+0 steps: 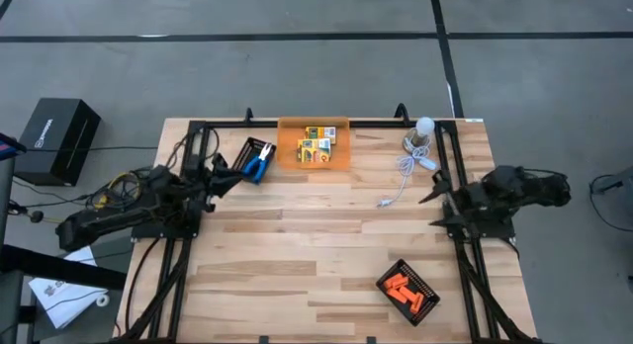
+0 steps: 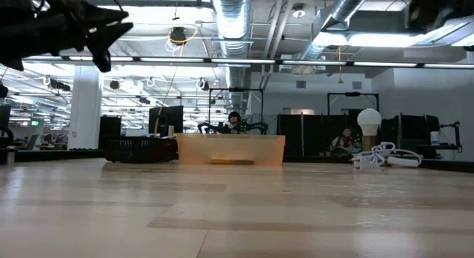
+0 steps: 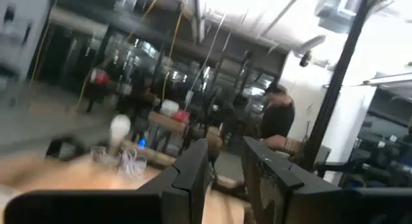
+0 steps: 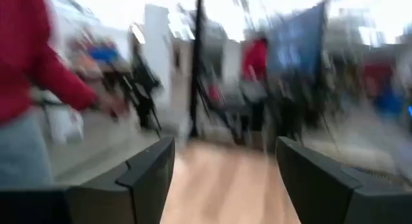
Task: Pick & Place School Supplies
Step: Return to Home Position
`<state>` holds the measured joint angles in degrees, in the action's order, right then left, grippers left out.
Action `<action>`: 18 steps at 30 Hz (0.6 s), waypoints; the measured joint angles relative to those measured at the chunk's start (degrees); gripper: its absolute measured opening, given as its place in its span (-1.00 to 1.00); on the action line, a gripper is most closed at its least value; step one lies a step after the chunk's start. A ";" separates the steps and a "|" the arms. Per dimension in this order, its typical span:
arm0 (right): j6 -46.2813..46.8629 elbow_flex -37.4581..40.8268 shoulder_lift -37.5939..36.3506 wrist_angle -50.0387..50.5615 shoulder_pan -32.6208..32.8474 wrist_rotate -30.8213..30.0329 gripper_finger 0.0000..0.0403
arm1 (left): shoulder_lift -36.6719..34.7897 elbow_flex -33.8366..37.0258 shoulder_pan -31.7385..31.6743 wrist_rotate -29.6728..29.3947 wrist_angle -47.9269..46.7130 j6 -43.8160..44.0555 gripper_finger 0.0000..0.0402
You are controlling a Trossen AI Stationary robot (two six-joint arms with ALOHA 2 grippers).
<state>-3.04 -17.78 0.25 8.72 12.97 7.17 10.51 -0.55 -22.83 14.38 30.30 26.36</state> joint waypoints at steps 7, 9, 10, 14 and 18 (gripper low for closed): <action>4.50 3.12 0.06 4.50 -3.34 -1.38 0.29 | 1.17 0.18 -0.12 -0.32 -6.00 -2.84 -0.55; 4.72 4.95 0.02 4.12 -4.38 -2.21 0.29 | 1.35 0.17 0.02 -0.02 -6.02 -4.05 -0.55; 5.65 6.21 0.02 3.37 -4.98 -2.91 0.29 | 1.33 0.17 0.02 0.18 -6.01 -4.72 -0.55; 11.89 13.38 0.00 2.20 -7.69 -4.40 0.29 | 1.36 0.17 0.02 0.43 -7.17 -6.75 -0.55; 9.14 14.22 1.68 -1.06 -9.72 -5.20 0.29 | 1.61 0.17 -0.04 -4.23 -9.30 -10.23 -0.55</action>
<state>6.10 -3.55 1.93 7.66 3.25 1.97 12.12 -0.38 -22.87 10.16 21.01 16.12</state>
